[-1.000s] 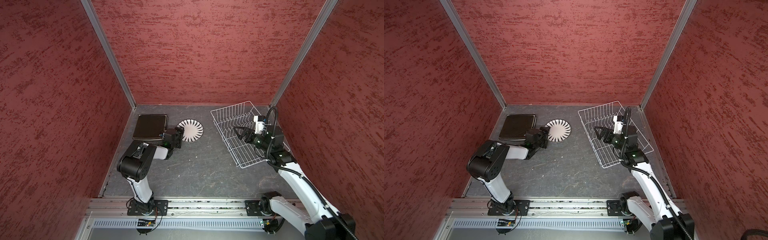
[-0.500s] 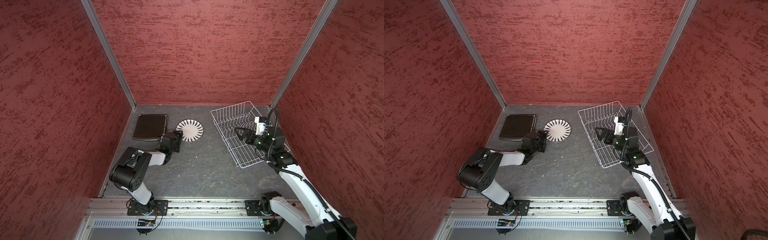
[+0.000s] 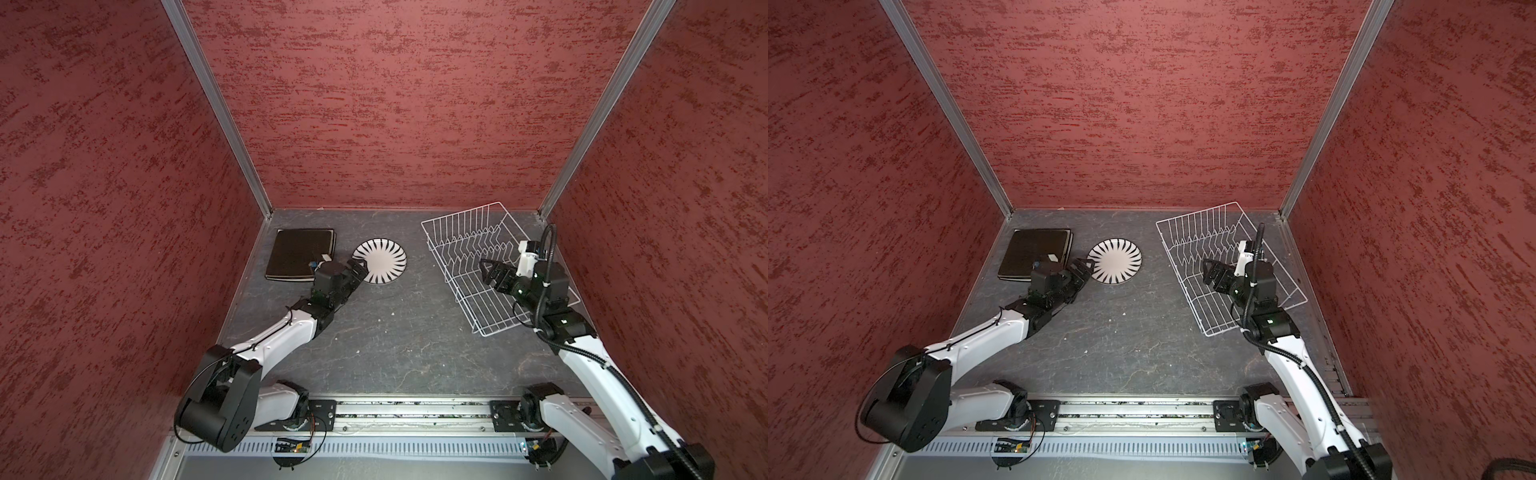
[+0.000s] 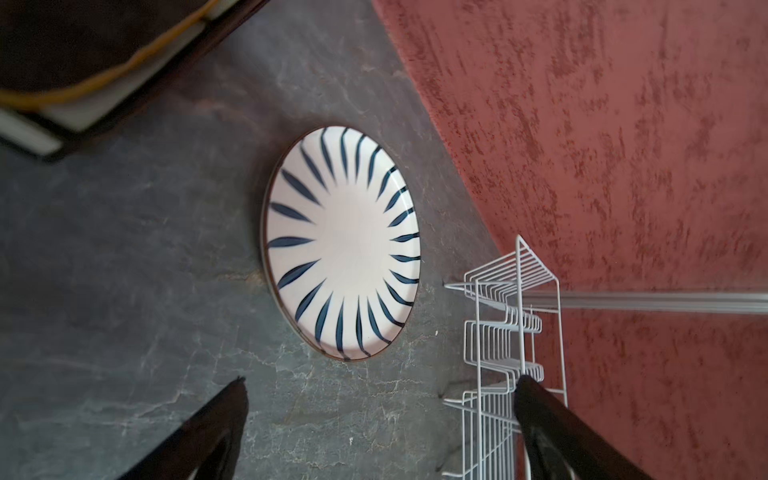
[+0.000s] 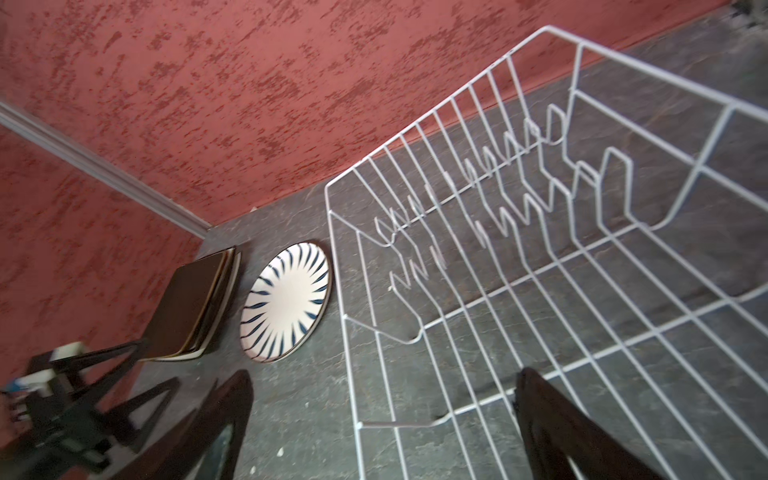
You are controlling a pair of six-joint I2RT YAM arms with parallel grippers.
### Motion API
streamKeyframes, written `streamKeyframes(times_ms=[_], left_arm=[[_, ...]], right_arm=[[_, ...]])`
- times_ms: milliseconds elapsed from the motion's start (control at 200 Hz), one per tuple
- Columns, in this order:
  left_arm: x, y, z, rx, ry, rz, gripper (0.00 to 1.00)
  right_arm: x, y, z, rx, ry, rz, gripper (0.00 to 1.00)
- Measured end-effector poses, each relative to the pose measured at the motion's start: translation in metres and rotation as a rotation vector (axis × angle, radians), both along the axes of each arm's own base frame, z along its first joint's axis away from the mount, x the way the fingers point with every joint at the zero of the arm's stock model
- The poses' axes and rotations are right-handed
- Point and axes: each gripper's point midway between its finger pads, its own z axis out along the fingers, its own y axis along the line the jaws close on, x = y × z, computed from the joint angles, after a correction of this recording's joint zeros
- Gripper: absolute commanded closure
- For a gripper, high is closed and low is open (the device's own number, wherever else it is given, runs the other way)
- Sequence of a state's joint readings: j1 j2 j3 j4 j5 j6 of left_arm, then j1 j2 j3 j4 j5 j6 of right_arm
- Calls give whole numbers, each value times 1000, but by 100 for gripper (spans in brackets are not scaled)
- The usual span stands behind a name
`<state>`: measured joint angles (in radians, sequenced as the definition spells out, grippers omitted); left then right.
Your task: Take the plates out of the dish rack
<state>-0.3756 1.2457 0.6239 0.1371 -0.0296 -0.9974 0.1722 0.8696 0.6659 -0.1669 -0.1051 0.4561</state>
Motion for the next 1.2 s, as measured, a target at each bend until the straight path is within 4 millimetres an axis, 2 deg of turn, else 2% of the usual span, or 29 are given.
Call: streamKeyframes(times_ms=[140, 246, 431, 581, 747, 907, 1072, 1198], left_arm=[[2, 4, 43, 137, -143, -63, 0], [2, 17, 55, 230, -199, -62, 1], [3, 45, 50, 338, -234, -22, 1], [-4, 58, 47, 416, -288, -6, 0], [-2, 71, 63, 507, -379, 17, 1], [0, 76, 75, 612, -467, 12, 1], [-1, 83, 77, 718, -530, 34, 1], [0, 90, 65, 789, -543, 53, 0]], right_arm=[[2, -17, -9, -68, -52, -78, 1], [7, -30, -18, -128, -85, -132, 1], [24, -53, -30, -244, -104, -224, 1], [29, -74, -39, -305, -124, -295, 1], [36, -100, -50, -339, -119, -363, 1], [38, -124, -63, -339, -106, -420, 1], [39, -133, -78, -336, -92, -442, 1], [41, -133, -86, -335, -94, -439, 1]])
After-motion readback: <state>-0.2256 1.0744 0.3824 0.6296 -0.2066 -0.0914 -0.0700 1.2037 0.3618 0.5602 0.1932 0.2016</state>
